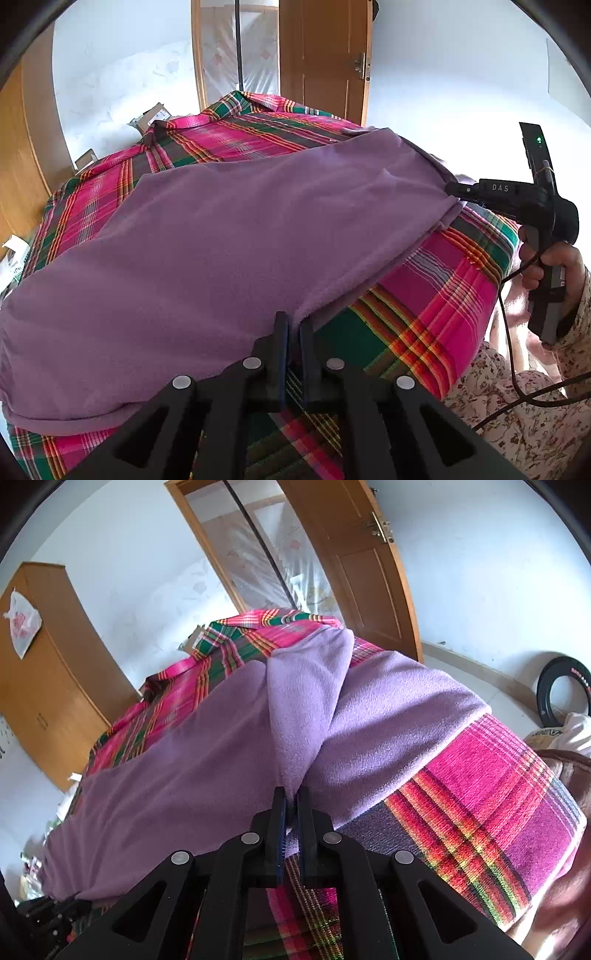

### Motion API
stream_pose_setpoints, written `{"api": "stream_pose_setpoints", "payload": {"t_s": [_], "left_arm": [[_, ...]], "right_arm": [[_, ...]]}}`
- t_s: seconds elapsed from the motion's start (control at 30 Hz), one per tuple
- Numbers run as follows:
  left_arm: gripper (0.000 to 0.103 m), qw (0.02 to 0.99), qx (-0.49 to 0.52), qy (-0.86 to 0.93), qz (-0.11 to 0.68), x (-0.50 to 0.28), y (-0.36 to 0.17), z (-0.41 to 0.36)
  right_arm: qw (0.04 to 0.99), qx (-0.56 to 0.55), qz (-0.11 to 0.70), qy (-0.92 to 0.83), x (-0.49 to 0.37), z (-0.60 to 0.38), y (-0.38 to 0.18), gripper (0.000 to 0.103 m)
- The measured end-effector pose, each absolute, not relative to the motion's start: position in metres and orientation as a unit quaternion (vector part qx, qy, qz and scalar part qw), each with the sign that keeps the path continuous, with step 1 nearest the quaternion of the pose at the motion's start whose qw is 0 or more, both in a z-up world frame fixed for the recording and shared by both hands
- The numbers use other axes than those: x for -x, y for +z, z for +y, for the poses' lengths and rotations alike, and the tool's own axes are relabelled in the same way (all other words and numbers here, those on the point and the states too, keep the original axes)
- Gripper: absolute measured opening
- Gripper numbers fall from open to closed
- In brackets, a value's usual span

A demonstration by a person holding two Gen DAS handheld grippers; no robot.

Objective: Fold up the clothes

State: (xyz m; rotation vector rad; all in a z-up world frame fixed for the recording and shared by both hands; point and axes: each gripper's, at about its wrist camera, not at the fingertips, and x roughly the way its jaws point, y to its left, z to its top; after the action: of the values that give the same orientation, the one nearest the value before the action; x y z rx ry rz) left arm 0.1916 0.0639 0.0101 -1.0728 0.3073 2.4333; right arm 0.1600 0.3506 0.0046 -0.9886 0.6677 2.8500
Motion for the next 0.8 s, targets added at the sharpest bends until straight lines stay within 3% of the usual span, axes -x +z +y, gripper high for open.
{"api": "stream_pose_setpoints", "payload": {"t_s": [0.13, 0.27, 0.37, 0.8], "left_arm": [[0.011, 0.228, 0.392, 0.879, 0.149, -0.195, 0.012, 0.072], [0.011, 0.237, 0.398, 0.877, 0.129, -0.193, 0.018, 0.071], [0.011, 0.252, 0.398, 0.877, 0.099, -0.187, 0.027, 0.070], [0.013, 0.305, 0.402, 0.858, 0.097, -0.154, 0.028, 0.112]], "right_arm": [[0.023, 0.327, 0.198, 0.924, -0.162, 0.352, 0.008, 0.013], [0.024, 0.322, 0.183, 0.928, -0.167, 0.357, 0.014, 0.022], [0.021, 0.311, 0.179, 0.933, -0.166, 0.362, 0.022, 0.022], [0.013, 0.326, 0.128, 0.937, -0.097, 0.385, 0.053, 0.022]]}}
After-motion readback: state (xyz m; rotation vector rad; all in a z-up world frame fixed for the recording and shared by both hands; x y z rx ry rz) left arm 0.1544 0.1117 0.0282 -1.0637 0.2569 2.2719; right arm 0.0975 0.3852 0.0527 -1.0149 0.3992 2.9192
